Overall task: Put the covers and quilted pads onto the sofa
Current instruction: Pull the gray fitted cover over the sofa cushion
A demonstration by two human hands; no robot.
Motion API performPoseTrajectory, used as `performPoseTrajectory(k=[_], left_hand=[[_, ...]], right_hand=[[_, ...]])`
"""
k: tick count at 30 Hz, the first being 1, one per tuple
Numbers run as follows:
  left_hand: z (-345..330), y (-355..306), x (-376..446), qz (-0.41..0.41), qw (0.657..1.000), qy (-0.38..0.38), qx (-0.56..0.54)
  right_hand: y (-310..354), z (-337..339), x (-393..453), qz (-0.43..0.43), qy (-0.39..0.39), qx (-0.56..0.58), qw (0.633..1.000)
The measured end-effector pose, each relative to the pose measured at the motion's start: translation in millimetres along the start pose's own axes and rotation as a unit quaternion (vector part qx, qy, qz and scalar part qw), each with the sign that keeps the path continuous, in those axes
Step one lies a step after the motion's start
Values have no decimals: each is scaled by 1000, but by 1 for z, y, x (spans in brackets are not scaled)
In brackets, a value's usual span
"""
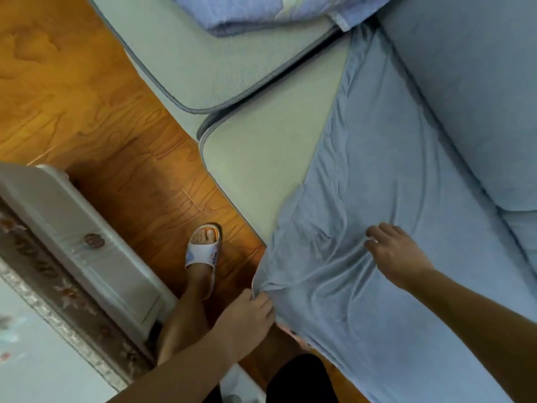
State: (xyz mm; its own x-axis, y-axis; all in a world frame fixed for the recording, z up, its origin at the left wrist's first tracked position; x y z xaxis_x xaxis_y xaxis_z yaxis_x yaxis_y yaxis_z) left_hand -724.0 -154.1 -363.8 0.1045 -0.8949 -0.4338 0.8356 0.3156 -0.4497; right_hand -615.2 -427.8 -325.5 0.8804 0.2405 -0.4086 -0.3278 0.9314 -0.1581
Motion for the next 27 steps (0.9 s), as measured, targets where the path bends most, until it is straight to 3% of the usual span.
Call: performPoseTrajectory(k=[4,6,8,10,12,16,22,24,25,27], left_hand=[[12,-8,18,3,1000,-21,-14],[14,-8,27,12,1000,-14,-20],[17,-7,33,20,1000,-5,-12],[19,-5,33,29,999,3,-23],[18,-2,31,40,998,-4,-40],[8,4,22,61,994,15,-85],[22,-8,20,41,984,-57,-166],[28,1,18,46,958,-98,-265],[32,12,14,74,923,-132,-354],[43,47,1,183,814,-199,-514]], right_hand=[[30,28,28,-73,-83,148,983],[66,43,59,-41,-103,180,977],[101,45,89,48,-61,152,985],[124,35,110,135,48,61,988],[124,30,126,151,96,-24,984],[118,31,131,151,38,-81,984],[113,62,107,133,-143,73,978],[119,69,95,94,-138,162,973],[119,70,89,54,-119,217,967],[115,70,77,-44,-75,316,945]])
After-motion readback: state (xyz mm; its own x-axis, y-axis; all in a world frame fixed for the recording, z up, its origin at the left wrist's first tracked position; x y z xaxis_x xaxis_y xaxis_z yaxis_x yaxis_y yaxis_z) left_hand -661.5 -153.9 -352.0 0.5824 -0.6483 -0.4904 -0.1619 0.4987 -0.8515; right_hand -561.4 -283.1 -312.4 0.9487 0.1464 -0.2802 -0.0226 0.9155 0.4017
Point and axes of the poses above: each hand's wrist, its own x-axis towards the middle knuckle, its own z-axis out of the back of the hand, y = z × x, the point moved 7 cm from there along x, towards the middle knuckle, and after that the axes turned 9 degrees about -z, right-handed, at the moved point
